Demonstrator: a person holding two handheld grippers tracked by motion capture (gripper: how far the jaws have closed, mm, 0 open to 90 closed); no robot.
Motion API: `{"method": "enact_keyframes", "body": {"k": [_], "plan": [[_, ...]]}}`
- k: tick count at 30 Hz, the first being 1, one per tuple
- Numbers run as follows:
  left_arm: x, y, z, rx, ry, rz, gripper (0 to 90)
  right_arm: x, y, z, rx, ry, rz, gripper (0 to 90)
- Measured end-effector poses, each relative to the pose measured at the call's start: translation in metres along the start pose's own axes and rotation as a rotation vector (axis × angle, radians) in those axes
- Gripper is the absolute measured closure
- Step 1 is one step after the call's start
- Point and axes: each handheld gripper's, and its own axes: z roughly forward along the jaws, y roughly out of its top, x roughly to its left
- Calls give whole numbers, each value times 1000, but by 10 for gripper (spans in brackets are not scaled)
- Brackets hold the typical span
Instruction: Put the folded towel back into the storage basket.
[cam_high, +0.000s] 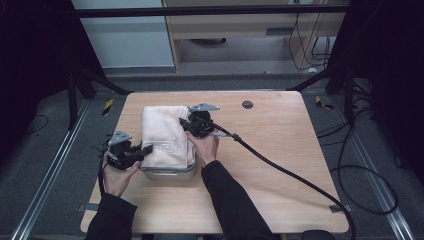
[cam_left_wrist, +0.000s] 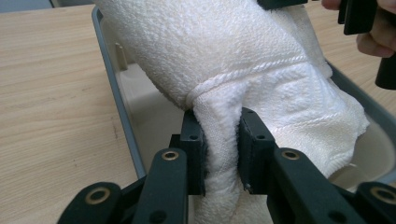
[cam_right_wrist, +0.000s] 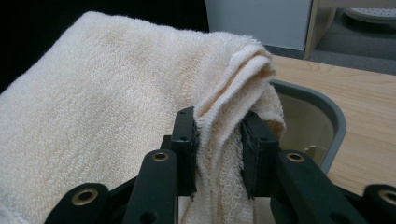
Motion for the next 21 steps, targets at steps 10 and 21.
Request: {"method": "enact_keyframes", "body": {"k": [10, 21], "plan": [[-1, -5, 16, 43, 19, 5, 735, -5, -14, 8, 33, -31, -6, 697], [-4, -8, 22, 68, 69, 25, 674, -3, -19, 6, 50, -69, -37, 680]]}}
